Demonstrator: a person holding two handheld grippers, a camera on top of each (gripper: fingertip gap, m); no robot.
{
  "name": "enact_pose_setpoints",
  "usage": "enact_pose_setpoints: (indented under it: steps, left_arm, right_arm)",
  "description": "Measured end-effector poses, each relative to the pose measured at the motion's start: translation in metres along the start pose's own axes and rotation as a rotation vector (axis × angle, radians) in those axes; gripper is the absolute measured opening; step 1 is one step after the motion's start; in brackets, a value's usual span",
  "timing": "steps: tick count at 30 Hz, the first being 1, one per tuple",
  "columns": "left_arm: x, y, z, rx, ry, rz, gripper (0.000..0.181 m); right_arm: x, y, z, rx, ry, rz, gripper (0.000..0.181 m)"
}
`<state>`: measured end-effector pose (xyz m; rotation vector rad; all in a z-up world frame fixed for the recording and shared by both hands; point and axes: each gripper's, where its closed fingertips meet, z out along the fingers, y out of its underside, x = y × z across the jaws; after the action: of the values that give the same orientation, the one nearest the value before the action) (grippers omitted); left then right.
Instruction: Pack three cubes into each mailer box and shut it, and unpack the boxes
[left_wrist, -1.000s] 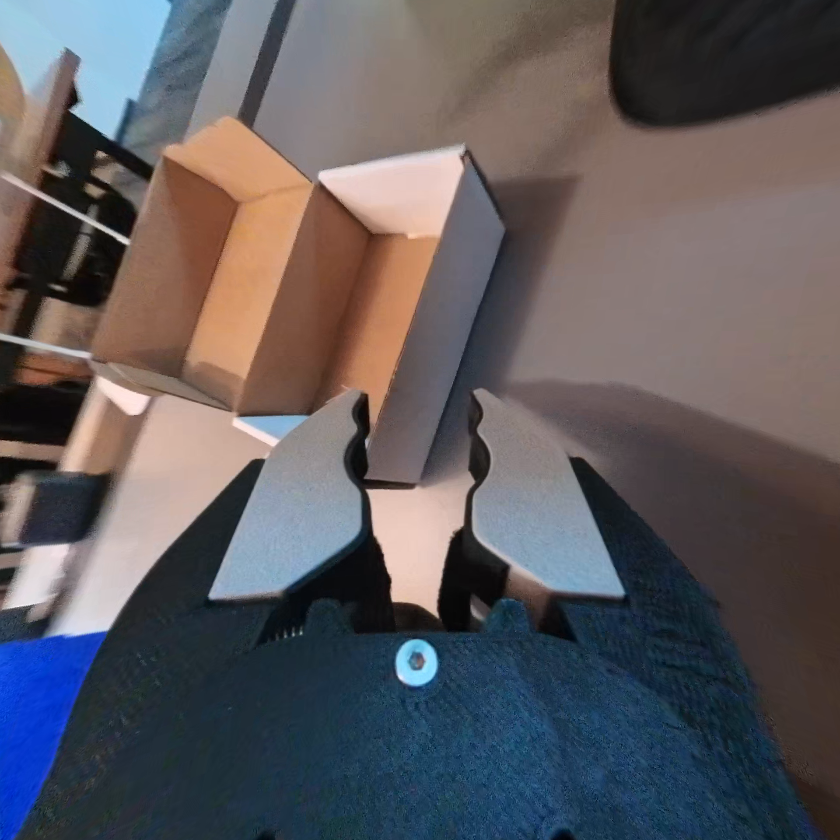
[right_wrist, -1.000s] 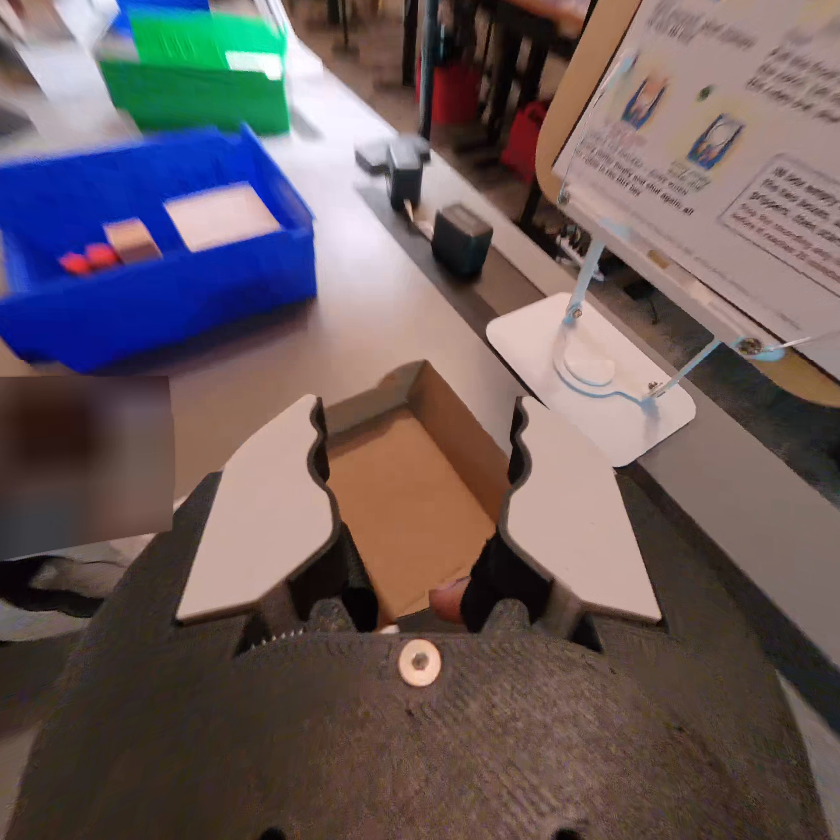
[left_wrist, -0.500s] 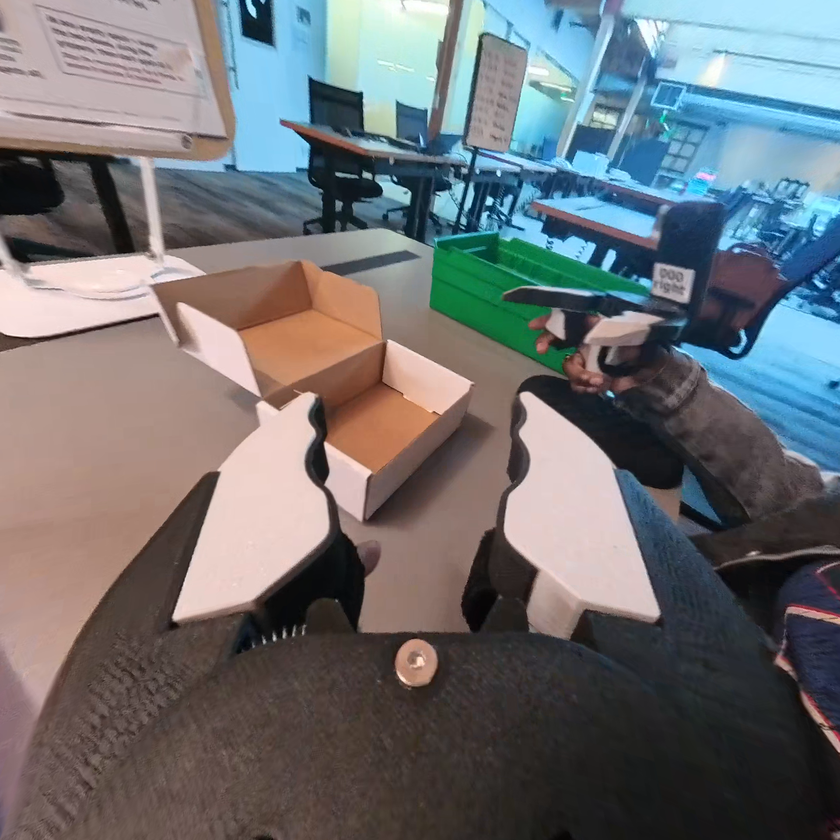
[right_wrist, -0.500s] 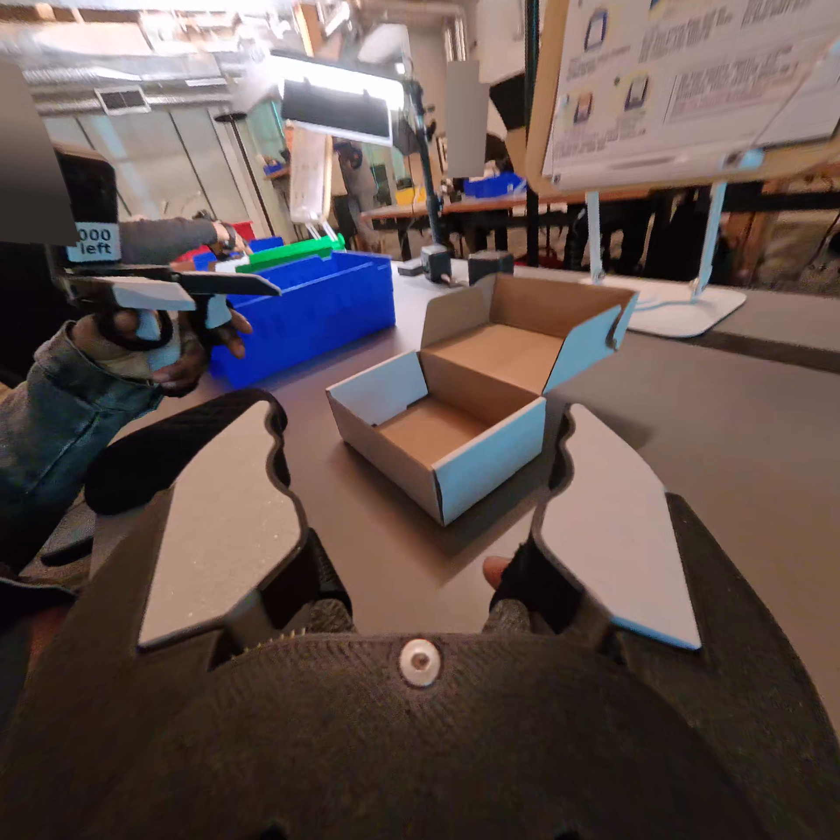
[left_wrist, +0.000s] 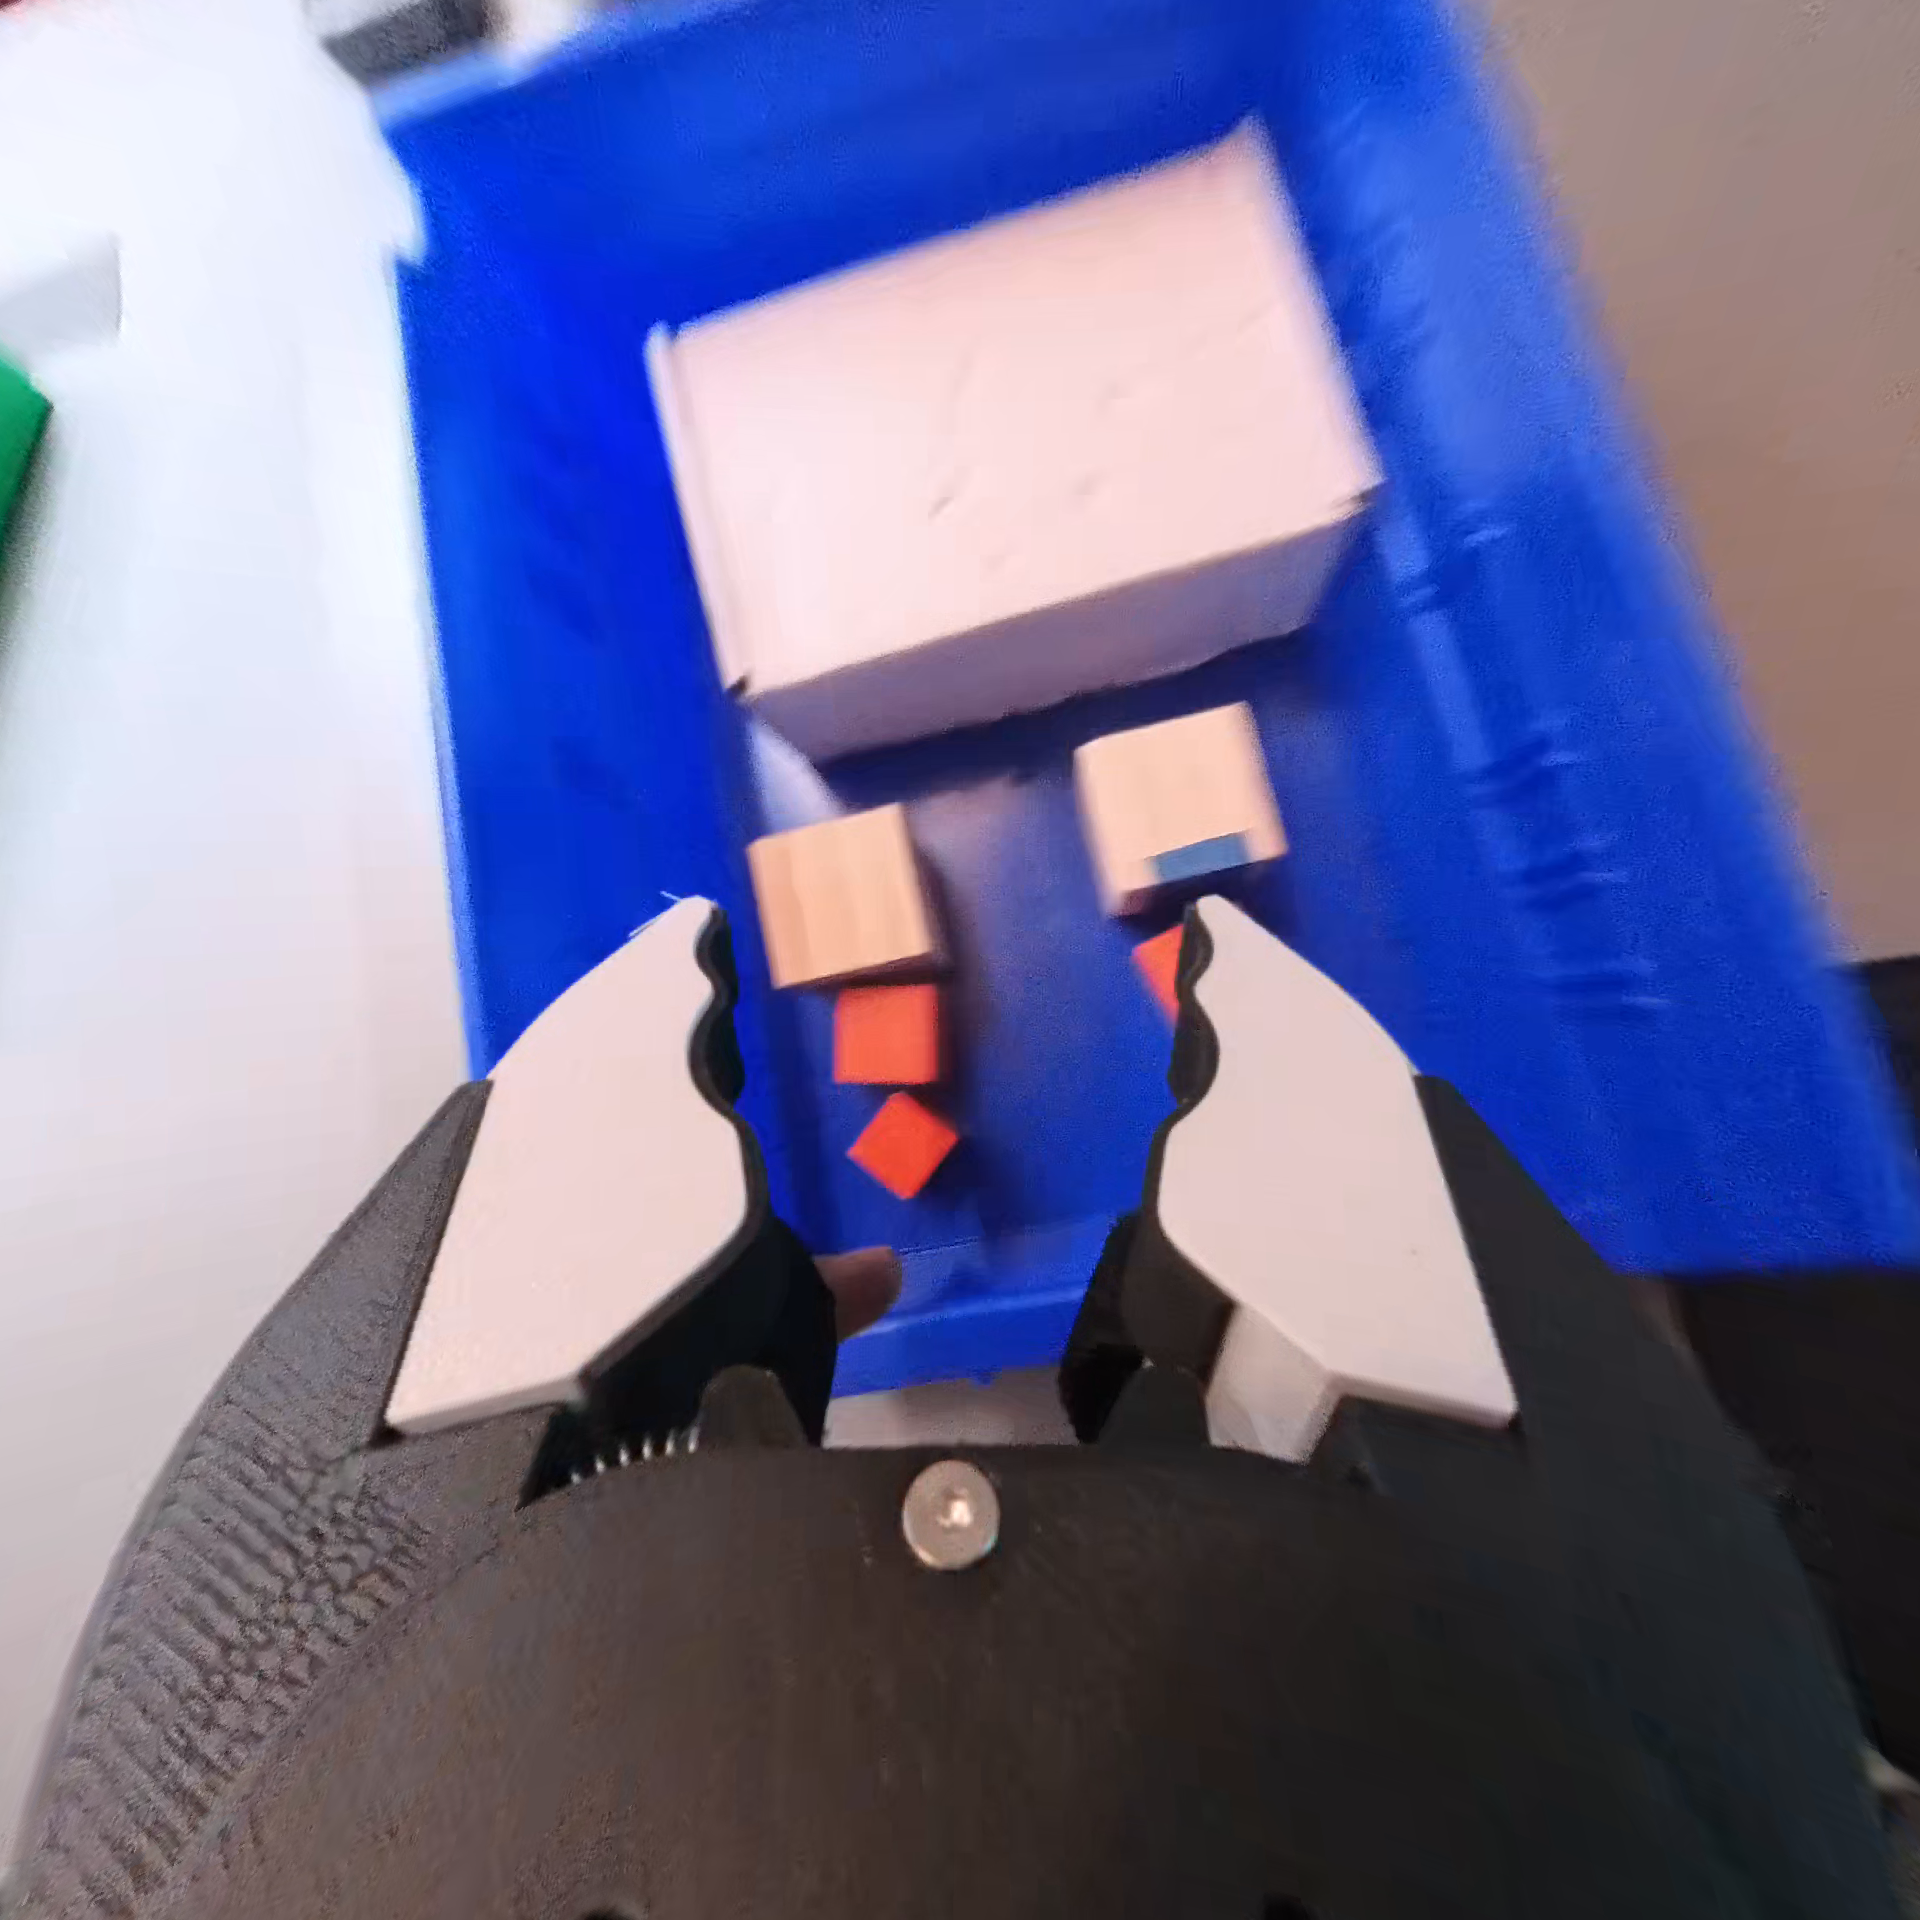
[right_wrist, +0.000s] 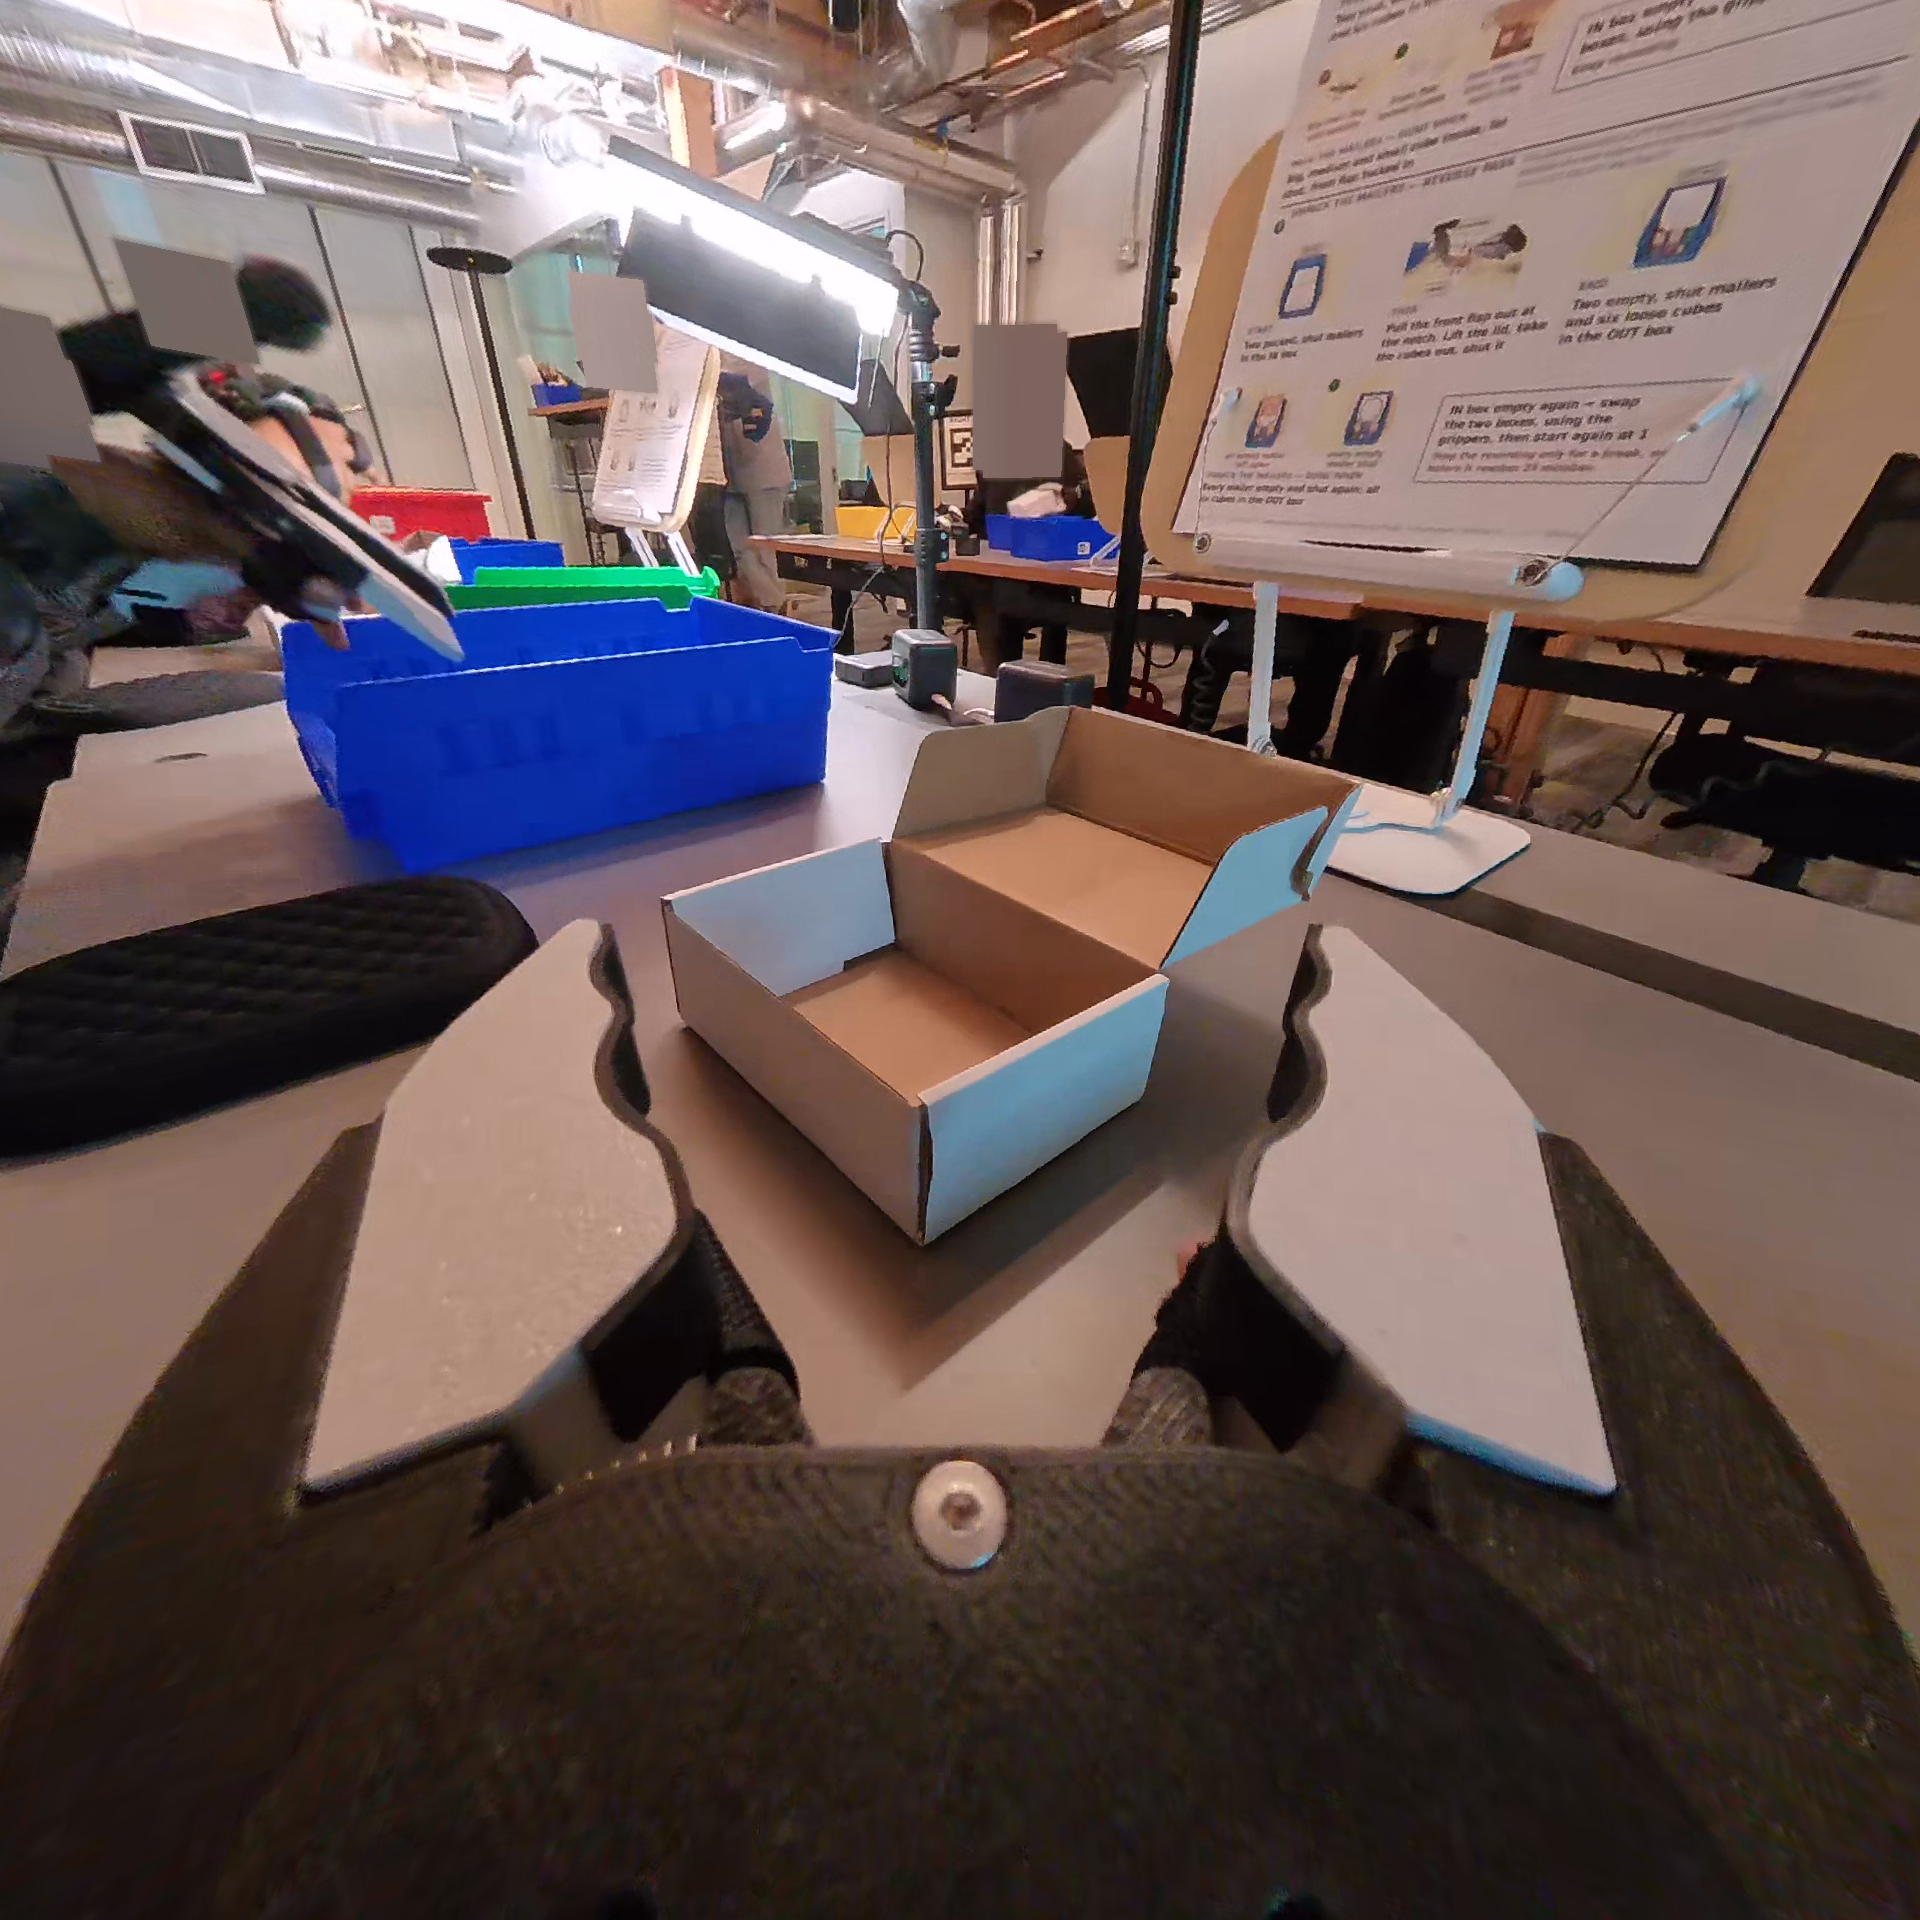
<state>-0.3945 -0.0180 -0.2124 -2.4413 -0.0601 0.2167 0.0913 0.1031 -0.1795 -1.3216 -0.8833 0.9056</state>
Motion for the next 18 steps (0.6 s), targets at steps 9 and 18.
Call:
enact_pose_setpoints:
  steps: [9, 18]
  left_arm:
    - [-0.031, 0.027, 0.046, -0.188, -0.074, 0.01, 0.075]
    - [-0.032, 0.036, 0.063, -0.284, -0.046, 0.031, 0.049]
  right_arm:
    - [0.002, 0.0, 0.0, 0.003, 0.012, 0.008, 0.119]
    - [0.002, -0.001, -0.001, 0.007, 0.018, -0.01, 0.118]
